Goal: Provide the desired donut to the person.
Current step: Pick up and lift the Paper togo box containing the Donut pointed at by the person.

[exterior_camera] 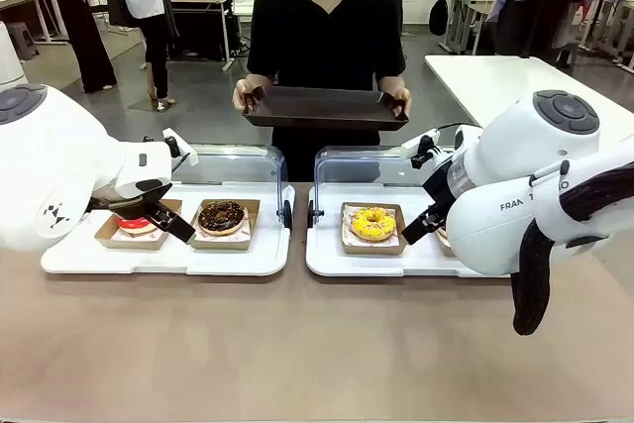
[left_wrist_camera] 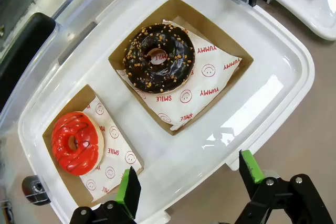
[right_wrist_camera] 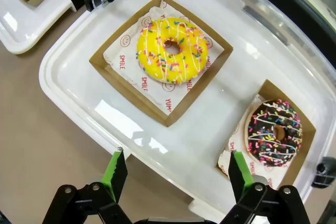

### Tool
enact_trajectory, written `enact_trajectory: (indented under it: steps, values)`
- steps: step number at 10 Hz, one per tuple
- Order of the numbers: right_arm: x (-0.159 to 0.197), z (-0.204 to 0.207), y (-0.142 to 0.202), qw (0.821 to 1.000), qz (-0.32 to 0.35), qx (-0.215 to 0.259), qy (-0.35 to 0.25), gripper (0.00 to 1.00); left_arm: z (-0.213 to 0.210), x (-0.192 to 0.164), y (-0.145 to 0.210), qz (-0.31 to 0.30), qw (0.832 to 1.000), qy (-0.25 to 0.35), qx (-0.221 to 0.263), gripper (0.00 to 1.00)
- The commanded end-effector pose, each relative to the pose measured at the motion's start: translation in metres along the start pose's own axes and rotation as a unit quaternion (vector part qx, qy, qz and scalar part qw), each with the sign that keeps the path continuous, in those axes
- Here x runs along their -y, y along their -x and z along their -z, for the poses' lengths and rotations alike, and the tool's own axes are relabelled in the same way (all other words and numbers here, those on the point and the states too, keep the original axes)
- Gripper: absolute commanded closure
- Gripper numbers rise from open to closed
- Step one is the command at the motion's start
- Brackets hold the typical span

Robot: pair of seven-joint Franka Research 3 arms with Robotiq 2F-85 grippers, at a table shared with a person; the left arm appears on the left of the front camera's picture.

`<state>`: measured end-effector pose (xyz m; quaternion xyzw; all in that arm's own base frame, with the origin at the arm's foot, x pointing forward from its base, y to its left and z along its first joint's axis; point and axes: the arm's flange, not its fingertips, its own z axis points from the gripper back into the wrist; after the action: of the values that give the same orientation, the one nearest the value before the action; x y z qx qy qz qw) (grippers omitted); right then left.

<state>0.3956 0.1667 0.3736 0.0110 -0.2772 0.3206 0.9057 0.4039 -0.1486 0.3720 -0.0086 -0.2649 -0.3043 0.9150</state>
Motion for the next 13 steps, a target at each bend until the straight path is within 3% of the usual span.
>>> enact_trajectory:
  steps: [1,6,10,13]
  values:
    - [0.0,0.0,0.0,1.0,0.0,0.0,0.0,0.0,0.0,0.0,0.0,0.0,1.0,0.0,0.0,0.0]
    - [0.0,0.0,0.0,1.0,0.0,0.0,0.0,0.0,0.0,0.0,0.0,0.0,1.0,0.0,0.0,0.0]
    - [-0.015,-0.101,-0.02,0.999,0.019,-0.05,-0.002,0.0,-0.099,0.002,-0.032,0.028,0.999,0.003,-0.026,0.0]
    - [-0.03,-0.169,-0.043,0.998,0.015,-0.049,0.032,0.0,-0.156,0.0,-0.054,0.034,0.998,-0.029,-0.035,0.0]
